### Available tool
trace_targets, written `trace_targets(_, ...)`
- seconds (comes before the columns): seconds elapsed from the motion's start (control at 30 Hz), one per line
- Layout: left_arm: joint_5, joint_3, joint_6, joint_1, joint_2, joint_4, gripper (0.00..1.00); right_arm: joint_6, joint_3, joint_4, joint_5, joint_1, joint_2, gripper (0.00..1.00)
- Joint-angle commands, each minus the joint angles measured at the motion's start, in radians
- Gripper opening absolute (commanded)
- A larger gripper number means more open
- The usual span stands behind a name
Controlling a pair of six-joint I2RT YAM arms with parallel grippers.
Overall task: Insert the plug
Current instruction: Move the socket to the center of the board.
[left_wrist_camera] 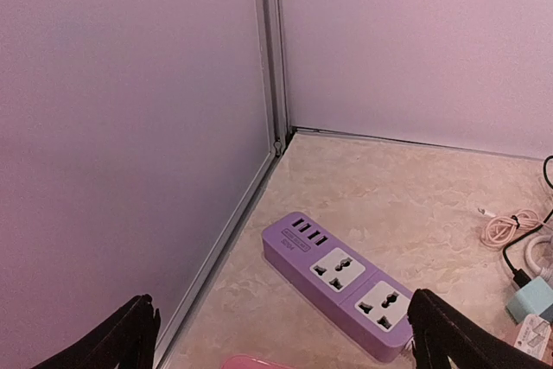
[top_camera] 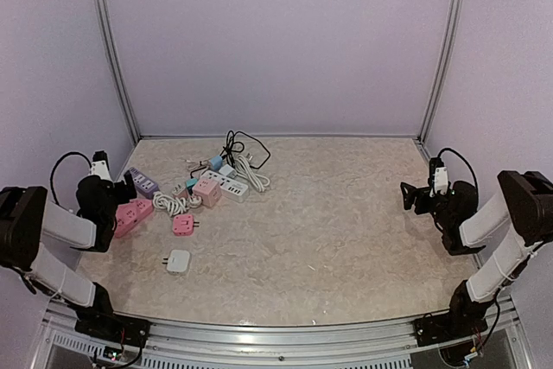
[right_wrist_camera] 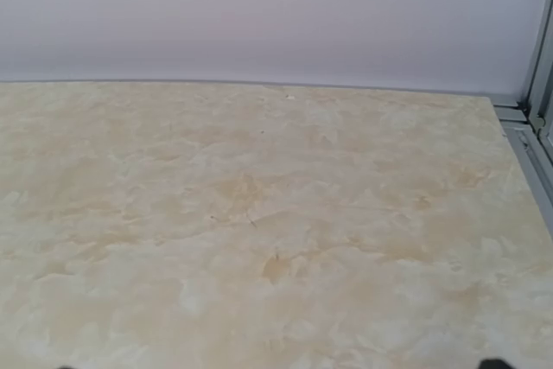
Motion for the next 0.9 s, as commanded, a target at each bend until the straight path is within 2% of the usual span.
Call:
trace_targets(0.0, -0.01, 0.017, -0.005, 0.005, 0.011, 0.013, 0.99, -0.012, 0.023, 0.011, -0.006, -0.015, 0.011, 1.0)
trace_targets(0.17, 0.036, 0.022, -0.01, 0.023, 0.009, -0.001, 0.99, -0.007, 0.026, -0.033, 0.002, -0.015, -0.035, 1.0)
trace_targets(0.27, 0.089, 0.073, -0.026, 0.053, -0.024, -0.131, 0.99, 0.016, 0.088, -0.286, 0.027, -0.015, -0.173, 1.0)
trace_targets(0.37, 0.116, 0.252, -0.051, 0.079, -0.079, -0.465, 0.99, 0.074, 0.188, -0.545, -0.019, -0.015, -0.28, 1.0)
trace_targets(0.47, 0.231, 0.514, 0.18, 0.089, -0.062, -0.895, 0.99, 0.146, 0.262, -0.726, -0.117, -0.013, -0.345, 1.0)
trace_targets(0.57, 0.293, 0.777, 0.343, 0.093, -0.018, -1.317, 0.99, 0.234, 0.307, -0.846, -0.167, -0.005, -0.399, 1.0)
trace_targets(0.6, 0.309, 0.813, 0.391, 0.099, -0.01, -1.427, 0.99, 0.26, 0.319, -0.88, -0.166, 0.004, -0.42, 1.0)
trace_targets(0.67, 0.304, 0.89, 0.468, 0.107, 0.0, -1.605, 0.99, 0.292, 0.335, -0.941, -0.153, 0.033, -0.462, 0.99)
trace_targets(0.73, 0.231, 0.93, 0.515, 0.117, 0.012, -1.738, 0.99, 0.299, 0.348, -0.996, -0.124, 0.084, -0.501, 1.0)
trace_targets(0.87, 0.135, 0.95, 0.609, 0.189, 0.061, -1.929, 0.99, 0.287, 0.374, -1.078, -0.05, 0.183, -0.551, 1.0)
